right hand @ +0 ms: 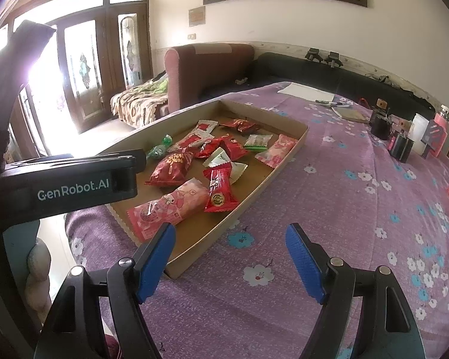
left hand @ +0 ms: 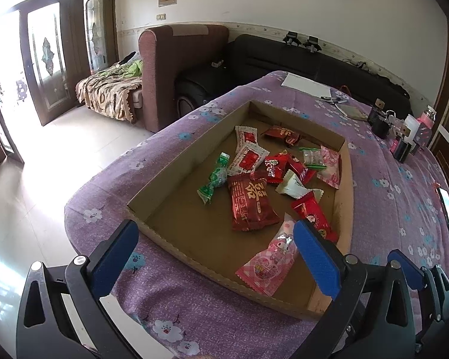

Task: Organize snacks

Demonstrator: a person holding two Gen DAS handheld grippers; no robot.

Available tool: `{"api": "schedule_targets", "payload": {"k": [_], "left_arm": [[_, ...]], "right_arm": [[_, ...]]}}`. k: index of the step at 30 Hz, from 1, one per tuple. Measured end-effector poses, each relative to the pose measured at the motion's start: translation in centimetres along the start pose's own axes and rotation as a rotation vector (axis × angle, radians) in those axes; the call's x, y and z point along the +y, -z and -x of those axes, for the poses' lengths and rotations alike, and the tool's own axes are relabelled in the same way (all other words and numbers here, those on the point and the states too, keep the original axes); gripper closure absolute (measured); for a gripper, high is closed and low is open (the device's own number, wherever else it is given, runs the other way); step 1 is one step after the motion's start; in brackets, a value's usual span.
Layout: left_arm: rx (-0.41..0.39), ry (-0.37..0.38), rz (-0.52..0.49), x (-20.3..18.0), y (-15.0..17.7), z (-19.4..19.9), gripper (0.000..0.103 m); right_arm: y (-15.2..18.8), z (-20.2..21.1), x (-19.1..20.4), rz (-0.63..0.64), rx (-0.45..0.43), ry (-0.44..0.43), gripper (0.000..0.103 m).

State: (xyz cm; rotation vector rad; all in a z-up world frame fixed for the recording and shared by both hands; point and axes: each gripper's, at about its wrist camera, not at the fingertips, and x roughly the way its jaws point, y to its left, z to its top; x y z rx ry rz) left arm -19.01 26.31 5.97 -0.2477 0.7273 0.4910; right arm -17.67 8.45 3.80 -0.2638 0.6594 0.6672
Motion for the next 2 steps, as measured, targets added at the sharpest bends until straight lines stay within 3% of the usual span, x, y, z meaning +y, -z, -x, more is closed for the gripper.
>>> {"api": "schedule_targets", "payload": {"k": [2], "left_arm": [[0.001,-0.001,0.0,-0.08,-0.21,0.14,0.0]], "right_arm": [[-0.08,0.12,-0.14,-0.002,-0.001,0.001,0.025]]}}
